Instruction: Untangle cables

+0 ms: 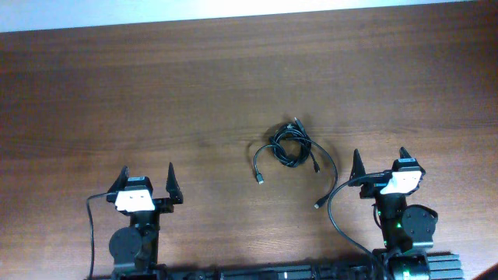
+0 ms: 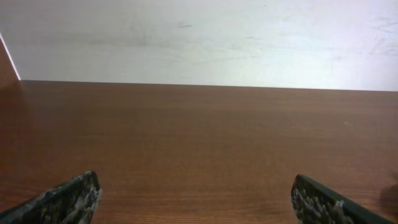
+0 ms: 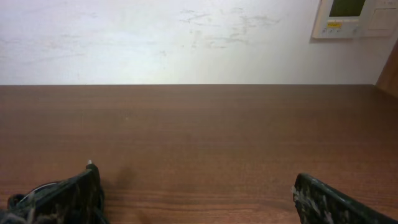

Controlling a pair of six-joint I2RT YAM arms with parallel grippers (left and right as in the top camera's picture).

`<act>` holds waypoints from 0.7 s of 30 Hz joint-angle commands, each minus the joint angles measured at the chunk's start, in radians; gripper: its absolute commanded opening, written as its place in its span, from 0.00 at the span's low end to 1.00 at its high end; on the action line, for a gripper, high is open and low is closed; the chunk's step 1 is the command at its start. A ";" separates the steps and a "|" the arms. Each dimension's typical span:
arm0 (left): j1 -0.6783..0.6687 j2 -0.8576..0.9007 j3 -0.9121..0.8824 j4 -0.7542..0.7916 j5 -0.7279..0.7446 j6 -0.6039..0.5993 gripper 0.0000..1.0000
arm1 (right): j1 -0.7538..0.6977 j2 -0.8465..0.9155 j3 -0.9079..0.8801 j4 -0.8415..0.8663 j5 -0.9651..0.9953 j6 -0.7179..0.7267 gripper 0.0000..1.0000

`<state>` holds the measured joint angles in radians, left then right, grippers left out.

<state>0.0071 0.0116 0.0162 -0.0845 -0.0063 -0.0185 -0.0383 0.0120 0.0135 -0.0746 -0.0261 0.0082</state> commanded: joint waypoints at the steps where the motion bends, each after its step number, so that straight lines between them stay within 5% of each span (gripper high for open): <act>1: 0.002 -0.003 -0.007 0.002 0.008 0.016 0.99 | 0.005 -0.008 -0.008 0.000 0.005 0.008 0.99; 4: 0.002 -0.004 -0.007 0.013 -0.022 0.034 0.99 | 0.005 -0.008 -0.008 -0.001 0.005 0.008 0.99; 8: 0.002 -0.003 0.014 0.129 0.216 0.029 0.99 | 0.005 -0.008 -0.008 0.000 0.005 0.008 0.99; 11: 0.002 0.075 0.204 -0.008 0.311 -0.068 0.99 | 0.005 -0.008 -0.008 0.000 0.005 0.008 0.99; 17: 0.002 0.816 0.899 -0.488 0.552 -0.097 0.99 | 0.005 -0.008 -0.008 -0.001 0.005 0.008 0.99; 21: 0.002 1.143 1.084 -0.591 0.790 -0.098 0.99 | 0.005 -0.008 -0.008 0.000 0.005 0.008 0.99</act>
<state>0.0071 1.0496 1.0607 -0.6689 0.6006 -0.1135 -0.0383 0.0101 0.0128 -0.0734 -0.0257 0.0082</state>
